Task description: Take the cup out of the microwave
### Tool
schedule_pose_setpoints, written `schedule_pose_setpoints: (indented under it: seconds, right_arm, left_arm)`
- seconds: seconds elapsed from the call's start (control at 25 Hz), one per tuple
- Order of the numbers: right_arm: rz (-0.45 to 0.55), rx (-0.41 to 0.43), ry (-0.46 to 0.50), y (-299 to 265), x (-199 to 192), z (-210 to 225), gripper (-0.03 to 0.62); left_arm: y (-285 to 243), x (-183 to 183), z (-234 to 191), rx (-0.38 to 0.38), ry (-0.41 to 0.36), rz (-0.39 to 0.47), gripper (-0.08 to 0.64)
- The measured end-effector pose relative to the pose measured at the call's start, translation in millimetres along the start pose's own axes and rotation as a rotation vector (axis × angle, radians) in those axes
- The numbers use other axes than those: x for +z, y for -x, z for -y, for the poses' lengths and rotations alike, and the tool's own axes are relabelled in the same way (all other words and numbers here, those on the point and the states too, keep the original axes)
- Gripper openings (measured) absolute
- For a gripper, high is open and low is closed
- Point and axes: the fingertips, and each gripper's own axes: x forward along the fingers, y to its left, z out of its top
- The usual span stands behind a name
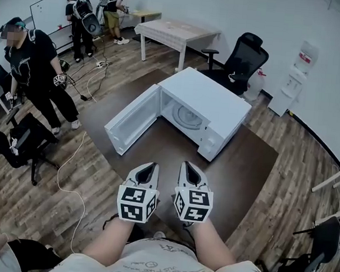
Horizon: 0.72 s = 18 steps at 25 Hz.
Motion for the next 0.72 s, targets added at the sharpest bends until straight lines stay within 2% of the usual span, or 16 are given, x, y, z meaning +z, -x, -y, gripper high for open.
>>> schedule_pose_setpoints:
  seconds: [0.28, 0.72]
  right_arm:
    - [-0.011, -0.056, 0.004, -21.3, -2.5, 13.3, 0.011]
    - [-0.020, -0.163, -0.023, -85.0, -5.2, 17.2, 0.012]
  left_arm:
    - [-29.1, 4.0, -3.7, -0.052, -0.027, -0.004, 0.012]
    - [-76.7, 11.6, -48.4, -0.124, -0.021, -0.037, 0.014]
